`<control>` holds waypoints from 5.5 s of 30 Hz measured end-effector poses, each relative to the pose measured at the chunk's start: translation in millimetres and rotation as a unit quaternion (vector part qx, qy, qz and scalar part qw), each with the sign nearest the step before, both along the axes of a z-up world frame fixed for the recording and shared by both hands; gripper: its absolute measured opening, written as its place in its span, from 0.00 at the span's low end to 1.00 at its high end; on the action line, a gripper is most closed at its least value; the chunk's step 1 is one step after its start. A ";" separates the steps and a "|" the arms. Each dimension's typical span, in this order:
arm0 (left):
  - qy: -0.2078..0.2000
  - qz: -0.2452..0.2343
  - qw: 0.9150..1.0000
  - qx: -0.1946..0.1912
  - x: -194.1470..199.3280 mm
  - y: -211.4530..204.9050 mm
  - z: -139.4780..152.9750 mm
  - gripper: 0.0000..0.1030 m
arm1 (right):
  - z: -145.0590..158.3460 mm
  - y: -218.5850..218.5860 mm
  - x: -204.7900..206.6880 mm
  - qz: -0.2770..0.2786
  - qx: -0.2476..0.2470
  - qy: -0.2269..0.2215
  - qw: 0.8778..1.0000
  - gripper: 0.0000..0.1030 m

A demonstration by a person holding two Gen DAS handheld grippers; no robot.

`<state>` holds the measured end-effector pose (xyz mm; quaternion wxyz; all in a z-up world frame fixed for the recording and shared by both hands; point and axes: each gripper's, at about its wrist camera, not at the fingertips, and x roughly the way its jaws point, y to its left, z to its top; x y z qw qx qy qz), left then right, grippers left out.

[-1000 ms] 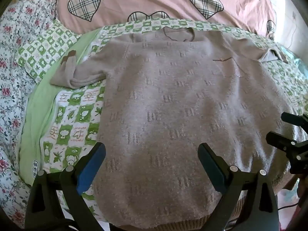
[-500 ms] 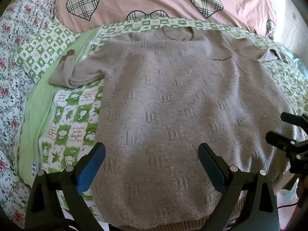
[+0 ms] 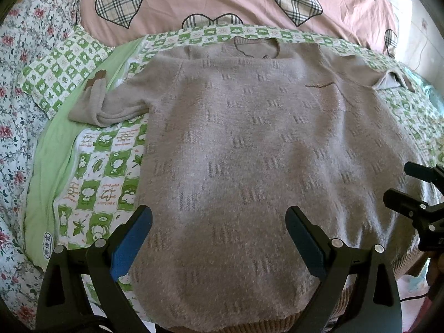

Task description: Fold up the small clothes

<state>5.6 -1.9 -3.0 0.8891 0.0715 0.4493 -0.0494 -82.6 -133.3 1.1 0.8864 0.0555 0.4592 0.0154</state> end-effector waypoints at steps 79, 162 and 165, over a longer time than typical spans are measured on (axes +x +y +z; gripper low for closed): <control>-0.039 -0.130 0.991 0.008 386.8 23.2 9.1 0.07 | 2.8 -182.1 327.6 0.005 -0.058 0.022 0.998 0.08; 0.080 0.040 0.973 -0.215 153.3 90.1 -24.9 0.76 | -15.3 42.9 272.9 0.137 0.261 0.019 0.955 0.09; 0.081 0.028 0.972 -0.217 160.0 84.3 -25.0 0.76 | -24.6 41.1 272.8 0.131 0.261 0.047 0.955 0.29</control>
